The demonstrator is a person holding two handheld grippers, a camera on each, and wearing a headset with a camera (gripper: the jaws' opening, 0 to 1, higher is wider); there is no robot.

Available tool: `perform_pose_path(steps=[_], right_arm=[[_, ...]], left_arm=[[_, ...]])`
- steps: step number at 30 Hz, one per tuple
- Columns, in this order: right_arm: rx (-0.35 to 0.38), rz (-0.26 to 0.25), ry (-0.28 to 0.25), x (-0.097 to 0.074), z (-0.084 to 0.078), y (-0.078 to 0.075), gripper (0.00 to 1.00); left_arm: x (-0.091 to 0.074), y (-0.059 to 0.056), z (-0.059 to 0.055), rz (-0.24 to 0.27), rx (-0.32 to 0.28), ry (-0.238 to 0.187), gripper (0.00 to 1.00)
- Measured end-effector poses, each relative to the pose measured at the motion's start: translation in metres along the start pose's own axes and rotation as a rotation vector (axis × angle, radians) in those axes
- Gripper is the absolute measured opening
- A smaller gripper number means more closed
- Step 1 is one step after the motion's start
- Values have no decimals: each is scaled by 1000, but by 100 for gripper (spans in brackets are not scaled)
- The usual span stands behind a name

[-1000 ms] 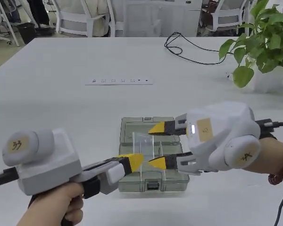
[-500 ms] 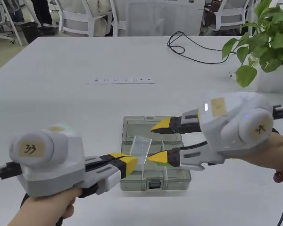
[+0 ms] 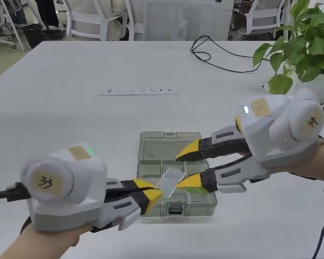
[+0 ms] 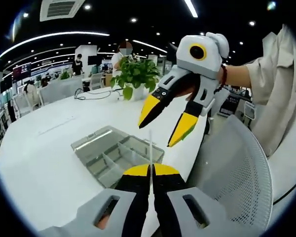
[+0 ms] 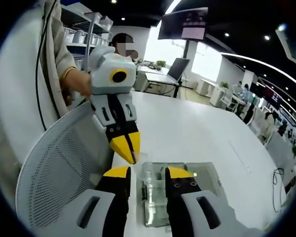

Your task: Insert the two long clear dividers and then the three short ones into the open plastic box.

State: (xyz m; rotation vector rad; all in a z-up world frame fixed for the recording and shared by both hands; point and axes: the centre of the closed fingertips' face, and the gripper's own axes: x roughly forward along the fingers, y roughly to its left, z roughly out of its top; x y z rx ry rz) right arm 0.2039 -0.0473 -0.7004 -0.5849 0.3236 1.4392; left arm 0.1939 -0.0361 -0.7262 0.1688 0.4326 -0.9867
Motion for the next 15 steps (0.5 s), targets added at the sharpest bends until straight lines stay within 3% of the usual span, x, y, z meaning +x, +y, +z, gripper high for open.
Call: perform_pose_path(steps=[10,11,13,15], right_arm=[[-22,118,18,3,-3,22,22],[-18,136,22,3,-4,26,22],[-25,154,24,4,-5,30,21],[-15,184,19,5,-4,36,19]], left_arm=[[-4,-17,-5,-84,119,36,0],[-5,-20,-5,-108,157,38,0],[-6,-26,-2,-137,152,14,0],[-8,-30,-2,-156,177,17,0]])
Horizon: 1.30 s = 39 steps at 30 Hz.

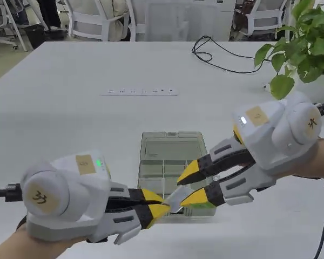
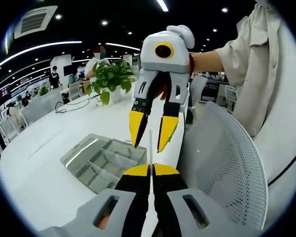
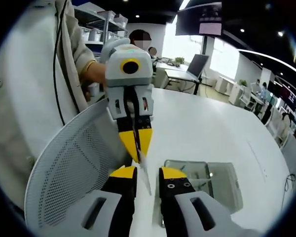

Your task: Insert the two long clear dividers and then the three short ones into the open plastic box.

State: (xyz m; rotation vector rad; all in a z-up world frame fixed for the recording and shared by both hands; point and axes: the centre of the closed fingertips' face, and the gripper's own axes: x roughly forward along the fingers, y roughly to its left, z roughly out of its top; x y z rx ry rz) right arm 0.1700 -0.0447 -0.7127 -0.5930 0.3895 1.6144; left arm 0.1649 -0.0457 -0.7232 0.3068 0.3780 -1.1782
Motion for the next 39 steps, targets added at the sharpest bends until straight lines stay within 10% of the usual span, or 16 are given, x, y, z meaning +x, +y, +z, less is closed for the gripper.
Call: perform_pose_path(steps=[22,39], right_arm=[[-10,78,4,4,-5,21,3],[-1,-16,15,-3,-5,3,2]], left_arm=[[-3,-13,0,-89,60,-10,0],[-5,5,1,9,-28,-54,10]])
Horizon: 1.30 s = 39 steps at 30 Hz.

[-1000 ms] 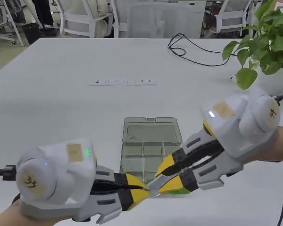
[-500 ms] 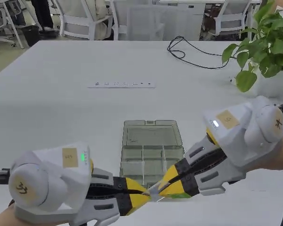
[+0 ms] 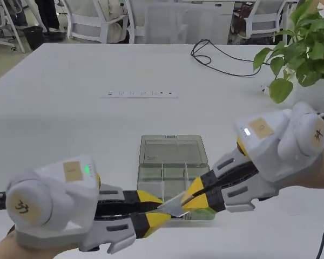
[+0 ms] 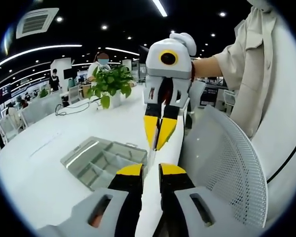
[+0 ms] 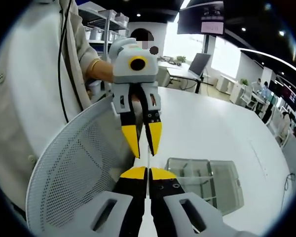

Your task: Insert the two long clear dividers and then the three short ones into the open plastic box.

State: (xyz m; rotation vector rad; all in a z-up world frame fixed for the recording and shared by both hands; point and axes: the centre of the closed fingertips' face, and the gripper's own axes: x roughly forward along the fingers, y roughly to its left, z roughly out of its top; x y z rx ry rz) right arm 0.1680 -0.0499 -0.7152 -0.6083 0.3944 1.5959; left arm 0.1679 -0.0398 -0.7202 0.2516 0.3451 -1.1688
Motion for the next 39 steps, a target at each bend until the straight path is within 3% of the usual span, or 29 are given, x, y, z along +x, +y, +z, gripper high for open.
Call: perform_pose_path(steps=[8,19,39], right_arm=[[27,-65,18,-6,-5,-18,2],[56,-172,54,-11,-18,-45,2],[123,-265,108,-8,-44,-80,2]], left_arm=[[-3,11,-4,59,-36,-3,17],[-9,23,-8,126,-94,-25,33],[-14,43,-11,219,-181,-62,63]])
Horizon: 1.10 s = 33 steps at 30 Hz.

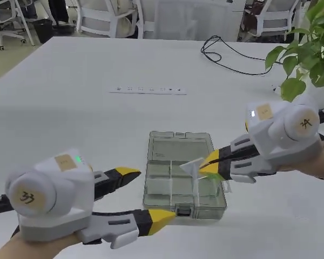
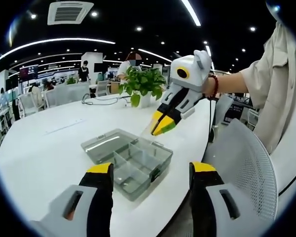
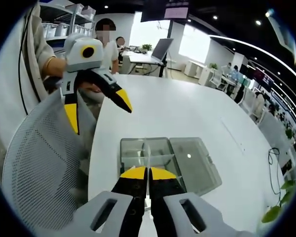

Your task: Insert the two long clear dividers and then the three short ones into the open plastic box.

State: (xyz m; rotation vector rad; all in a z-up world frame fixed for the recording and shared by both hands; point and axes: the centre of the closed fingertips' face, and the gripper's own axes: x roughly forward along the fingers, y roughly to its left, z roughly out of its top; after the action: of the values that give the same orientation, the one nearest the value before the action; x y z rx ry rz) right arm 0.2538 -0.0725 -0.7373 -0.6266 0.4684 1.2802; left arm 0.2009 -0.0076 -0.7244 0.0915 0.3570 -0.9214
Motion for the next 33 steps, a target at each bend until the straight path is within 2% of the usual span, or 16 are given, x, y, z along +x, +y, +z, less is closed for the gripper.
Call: perform_pose_path(steps=[12,33], right_arm=[[26,-7,31,10,-14,-10,2],[57,12,45,19,-22,-11,3]], left_arm=[[4,5,0,28,-29,3,77],[5,12,-5,39,-34,21,77]])
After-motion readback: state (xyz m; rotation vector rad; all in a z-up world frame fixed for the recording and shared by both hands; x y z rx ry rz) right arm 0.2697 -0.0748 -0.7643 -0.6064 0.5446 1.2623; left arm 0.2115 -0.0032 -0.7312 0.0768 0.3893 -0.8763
